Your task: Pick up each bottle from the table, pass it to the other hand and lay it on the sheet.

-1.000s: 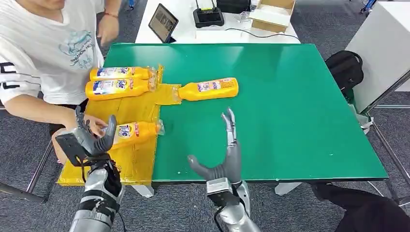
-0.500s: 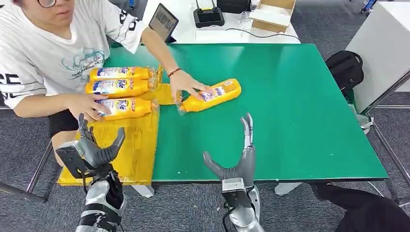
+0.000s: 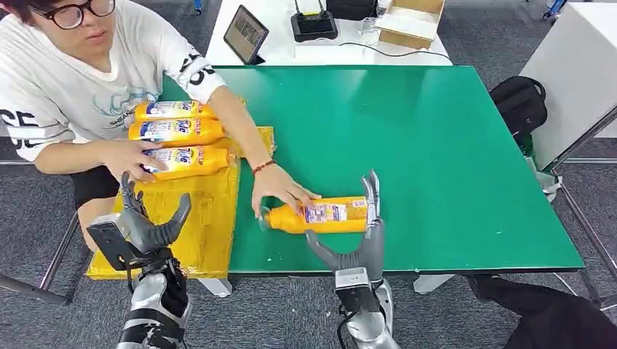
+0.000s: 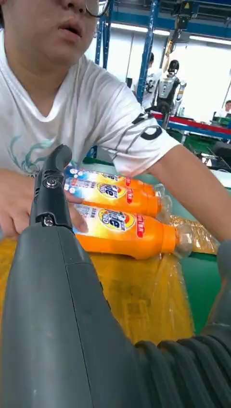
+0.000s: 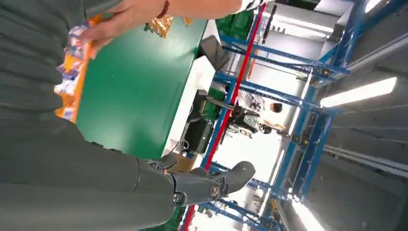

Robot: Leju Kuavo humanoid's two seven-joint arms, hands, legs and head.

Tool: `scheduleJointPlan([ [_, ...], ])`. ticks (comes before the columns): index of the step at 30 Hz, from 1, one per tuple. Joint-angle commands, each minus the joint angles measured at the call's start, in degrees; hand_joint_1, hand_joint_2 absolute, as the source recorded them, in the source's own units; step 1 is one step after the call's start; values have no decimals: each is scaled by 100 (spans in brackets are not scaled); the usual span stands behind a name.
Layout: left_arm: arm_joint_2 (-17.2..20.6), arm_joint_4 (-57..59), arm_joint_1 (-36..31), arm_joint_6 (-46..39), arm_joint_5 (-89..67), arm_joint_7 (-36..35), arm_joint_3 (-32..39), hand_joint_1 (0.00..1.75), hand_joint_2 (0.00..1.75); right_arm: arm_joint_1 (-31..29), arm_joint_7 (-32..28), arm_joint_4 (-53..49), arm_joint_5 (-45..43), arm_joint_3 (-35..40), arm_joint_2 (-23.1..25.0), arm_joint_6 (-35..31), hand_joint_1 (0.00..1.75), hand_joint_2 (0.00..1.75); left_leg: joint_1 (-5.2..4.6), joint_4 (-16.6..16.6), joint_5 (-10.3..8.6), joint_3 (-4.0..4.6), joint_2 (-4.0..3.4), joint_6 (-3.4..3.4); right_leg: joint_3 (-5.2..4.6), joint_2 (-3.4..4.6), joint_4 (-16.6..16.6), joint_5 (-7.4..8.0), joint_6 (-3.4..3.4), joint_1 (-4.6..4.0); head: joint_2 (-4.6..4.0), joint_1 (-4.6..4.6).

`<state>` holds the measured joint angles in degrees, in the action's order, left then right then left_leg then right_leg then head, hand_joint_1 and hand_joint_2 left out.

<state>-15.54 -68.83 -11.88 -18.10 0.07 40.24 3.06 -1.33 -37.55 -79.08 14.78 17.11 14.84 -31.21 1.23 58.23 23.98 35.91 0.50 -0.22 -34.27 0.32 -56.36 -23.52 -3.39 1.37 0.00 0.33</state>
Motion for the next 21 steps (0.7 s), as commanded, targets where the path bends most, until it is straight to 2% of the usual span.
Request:
scheduleJointPlan([
  [1,94,264,4,-22,-16,-24,-95,0,175,-324,876,692,533,103,-335,535,0,175,2,-11,5,-29,-10,7,28,4,14,-1,14,-6,0,0],
  [5,120,328,53,66,-50,-24,-11,0,175,-680,1621,1073,1476,268,-592,710,0,175,0,-10,5,-26,-14,8,24,8,13,1,13,-4,0,0],
  [8,124,380,31,116,-118,-24,54,0,175,-1066,2234,1385,2049,382,-905,1216,0,175,0,-7,3,-18,-12,6,18,7,10,2,9,-2,0,0],
  [11,178,337,64,40,-256,-24,72,0,175,-1631,2681,1995,2265,352,-1252,1872,0,175,0,-10,4,-29,-16,10,30,9,15,3,14,-5,0,0],
  [13,213,297,126,34,-323,-24,69,0,175,-1936,2833,2385,2389,397,-1484,2234,0,175,0,-12,5,-33,-19,10,33,12,16,4,15,-5,0,0],
  [17,217,287,136,43,-320,-24,73,0,175,-1997,2822,2437,2381,370,-1532,2280,0,175,-3,-10,4,-32,-12,13,35,7,14,3,14,-3,0,0],
  [21,263,505,49,-24,-496,-24,14,0,175,-2697,3045,3078,2334,612,-1870,3069,0,175,-2,-4,7,-28,-14,9,28,11,7,2,12,-3,0,0],
])
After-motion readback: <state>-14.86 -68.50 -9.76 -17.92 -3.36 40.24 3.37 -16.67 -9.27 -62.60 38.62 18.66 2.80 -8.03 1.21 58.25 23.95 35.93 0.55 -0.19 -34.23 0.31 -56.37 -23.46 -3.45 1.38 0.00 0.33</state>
